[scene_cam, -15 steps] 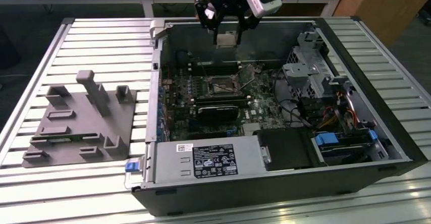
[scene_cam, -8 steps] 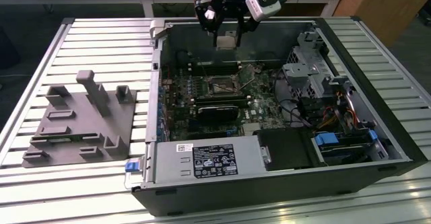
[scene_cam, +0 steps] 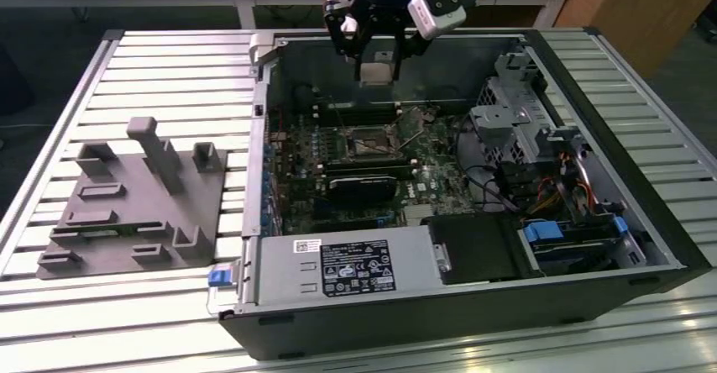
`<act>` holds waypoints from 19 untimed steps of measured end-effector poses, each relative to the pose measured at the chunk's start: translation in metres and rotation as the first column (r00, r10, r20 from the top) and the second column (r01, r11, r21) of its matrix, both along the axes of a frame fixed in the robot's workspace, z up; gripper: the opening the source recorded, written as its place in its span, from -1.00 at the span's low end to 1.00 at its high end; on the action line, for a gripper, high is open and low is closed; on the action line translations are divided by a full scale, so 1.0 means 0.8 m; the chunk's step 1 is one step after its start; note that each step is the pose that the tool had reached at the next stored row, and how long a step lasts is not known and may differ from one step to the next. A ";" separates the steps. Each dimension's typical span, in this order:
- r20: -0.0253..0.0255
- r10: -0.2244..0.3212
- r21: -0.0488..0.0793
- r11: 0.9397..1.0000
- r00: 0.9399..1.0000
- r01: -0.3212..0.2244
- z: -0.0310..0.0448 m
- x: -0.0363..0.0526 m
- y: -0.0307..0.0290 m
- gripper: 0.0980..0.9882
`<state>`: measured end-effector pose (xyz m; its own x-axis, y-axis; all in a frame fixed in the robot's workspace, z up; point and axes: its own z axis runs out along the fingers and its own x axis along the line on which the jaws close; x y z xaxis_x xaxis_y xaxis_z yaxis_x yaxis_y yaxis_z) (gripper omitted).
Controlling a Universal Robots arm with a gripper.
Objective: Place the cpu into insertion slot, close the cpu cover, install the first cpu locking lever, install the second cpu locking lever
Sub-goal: 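Place the cpu into insertion slot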
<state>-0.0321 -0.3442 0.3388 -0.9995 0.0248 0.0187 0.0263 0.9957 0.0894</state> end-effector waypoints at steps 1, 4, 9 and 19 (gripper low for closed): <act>0.000 0.000 0.000 1.000 1.000 0.000 -0.0009 0.000 0.0000 0.00; 0.000 0.000 0.000 1.000 1.000 0.000 -0.0034 0.000 0.0000 0.00; 0.000 0.000 0.000 1.000 1.000 0.000 -0.0076 0.000 0.0000 0.00; 0.000 0.000 0.000 1.000 1.000 0.000 -0.0261 0.000 0.0000 0.00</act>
<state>-0.0321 -0.3442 0.3179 -0.9995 0.0244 0.0186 0.0259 0.9957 0.0894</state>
